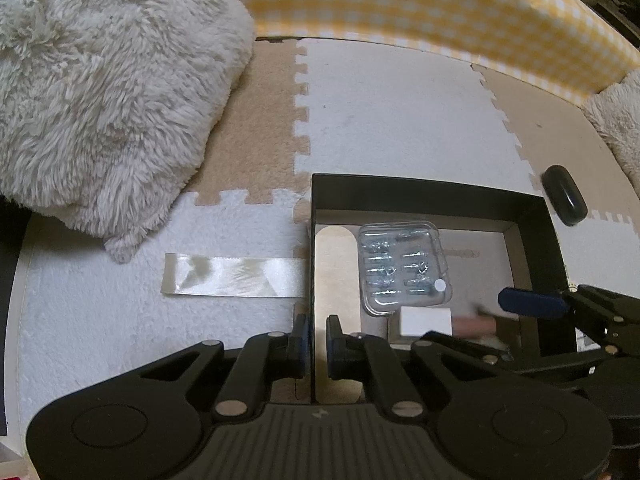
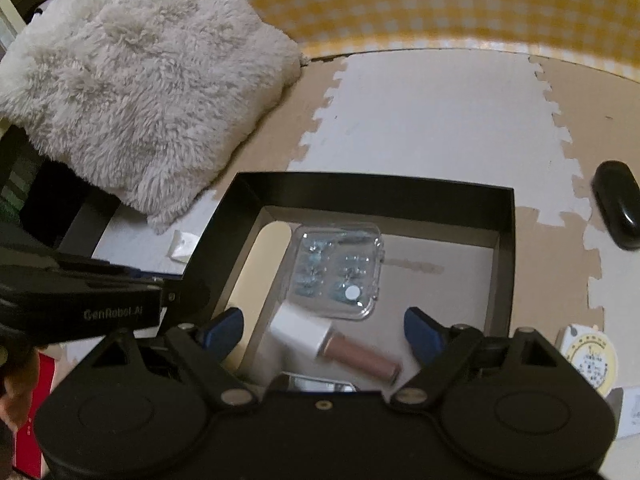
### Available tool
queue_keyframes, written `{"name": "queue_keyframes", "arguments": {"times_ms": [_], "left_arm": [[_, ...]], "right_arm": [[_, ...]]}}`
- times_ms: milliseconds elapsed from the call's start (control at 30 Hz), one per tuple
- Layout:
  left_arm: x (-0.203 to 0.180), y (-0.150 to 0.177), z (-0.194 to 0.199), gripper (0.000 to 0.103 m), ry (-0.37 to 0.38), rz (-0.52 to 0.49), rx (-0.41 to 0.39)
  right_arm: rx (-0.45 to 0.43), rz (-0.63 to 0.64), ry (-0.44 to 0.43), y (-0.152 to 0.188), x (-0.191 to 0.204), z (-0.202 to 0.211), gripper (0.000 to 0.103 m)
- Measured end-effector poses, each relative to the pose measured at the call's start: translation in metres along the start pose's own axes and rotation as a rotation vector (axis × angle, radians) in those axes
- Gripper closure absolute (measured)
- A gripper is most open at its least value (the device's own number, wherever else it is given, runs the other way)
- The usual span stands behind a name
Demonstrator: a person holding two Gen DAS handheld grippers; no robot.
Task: Organize rigid objects
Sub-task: 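Carry the polish bottle into the black tray and open the right gripper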
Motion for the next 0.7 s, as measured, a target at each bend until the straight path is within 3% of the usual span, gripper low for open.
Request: {"name": "queue_keyframes", "arguments": {"times_ms": [133, 267, 433, 567, 700], "left_arm": [[0.0, 0.0, 0.0, 0.095, 0.001, 0.0, 0.0], [-0.001, 0.0, 0.0, 0.095, 0.001, 0.0, 0.0], [-0.001, 0.0, 0.0, 0.095, 0.002, 0.002, 0.0], [0.0, 0.0, 0.0, 0.095, 0.001, 0.001, 0.0], [0.0, 0.0, 0.0, 0.095, 0.001, 0.001, 0.0]], "right_arm": [[0.041, 0.007, 0.016, 0.005, 0.001, -0.001, 0.028], [0.057, -0.016, 0.015, 0.005, -0.002, 0.002, 0.051], [0.058, -0.026, 0.061, 0.007, -0.007, 0.0, 0.062], [0.044, 0.044, 0.154, 0.004, -0.008, 0.007, 0.079], [0.061, 0.092, 0.233, 0.003, -0.015, 0.012, 0.088]]}}
Point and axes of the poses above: each gripper's, at about its wrist camera, not at the fingertips, and z roughly against the way its jaws point, x to its left, y to its underside, the point moved 10 cm from there along -z, roughly the way its jaws point, and after that the axes turned 10 degrees about x, right-handed, at the moved point
